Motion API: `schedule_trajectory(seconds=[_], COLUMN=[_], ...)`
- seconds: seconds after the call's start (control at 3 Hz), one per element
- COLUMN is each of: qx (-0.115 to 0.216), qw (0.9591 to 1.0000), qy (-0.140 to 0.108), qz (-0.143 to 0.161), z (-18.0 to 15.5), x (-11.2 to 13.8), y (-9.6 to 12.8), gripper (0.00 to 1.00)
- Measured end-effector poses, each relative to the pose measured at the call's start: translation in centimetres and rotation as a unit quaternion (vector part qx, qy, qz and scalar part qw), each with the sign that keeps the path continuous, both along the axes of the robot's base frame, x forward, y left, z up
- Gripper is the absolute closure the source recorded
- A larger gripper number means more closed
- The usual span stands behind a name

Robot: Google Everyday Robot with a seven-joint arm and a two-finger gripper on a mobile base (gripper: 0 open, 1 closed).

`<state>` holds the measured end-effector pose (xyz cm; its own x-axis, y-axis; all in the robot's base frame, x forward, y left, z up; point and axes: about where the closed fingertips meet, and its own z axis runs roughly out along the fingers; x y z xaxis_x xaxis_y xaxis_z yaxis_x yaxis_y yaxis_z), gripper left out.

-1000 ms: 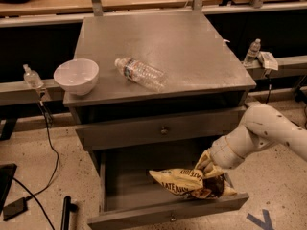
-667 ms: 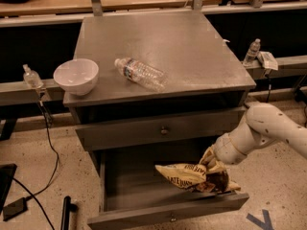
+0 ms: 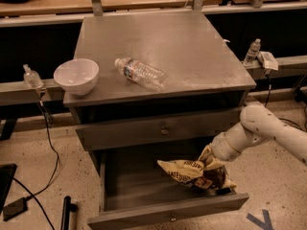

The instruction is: Place brown chip bag into middle drawer

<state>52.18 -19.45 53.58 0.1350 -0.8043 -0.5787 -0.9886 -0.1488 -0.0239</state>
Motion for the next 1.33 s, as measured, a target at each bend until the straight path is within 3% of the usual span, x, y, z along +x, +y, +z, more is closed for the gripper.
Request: schedule_trajectory(seconds=[0.33, 0.67, 1.0, 1.33], qx=[0.003, 0.004, 0.015, 0.031], qw=[0.9999, 0.9999, 0.9998, 0.9986], qy=[0.009, 0.013, 0.011, 0.011], qz=[0.004, 0.002, -0.011, -0.042], z=[-1.9, -2.3, -2.0, -1.6], x=[0.8, 0.8, 0.1, -1.8], y=[0.7, 0.7, -0.3, -2.6], gripper=[0.31, 0.26, 0.29, 0.13])
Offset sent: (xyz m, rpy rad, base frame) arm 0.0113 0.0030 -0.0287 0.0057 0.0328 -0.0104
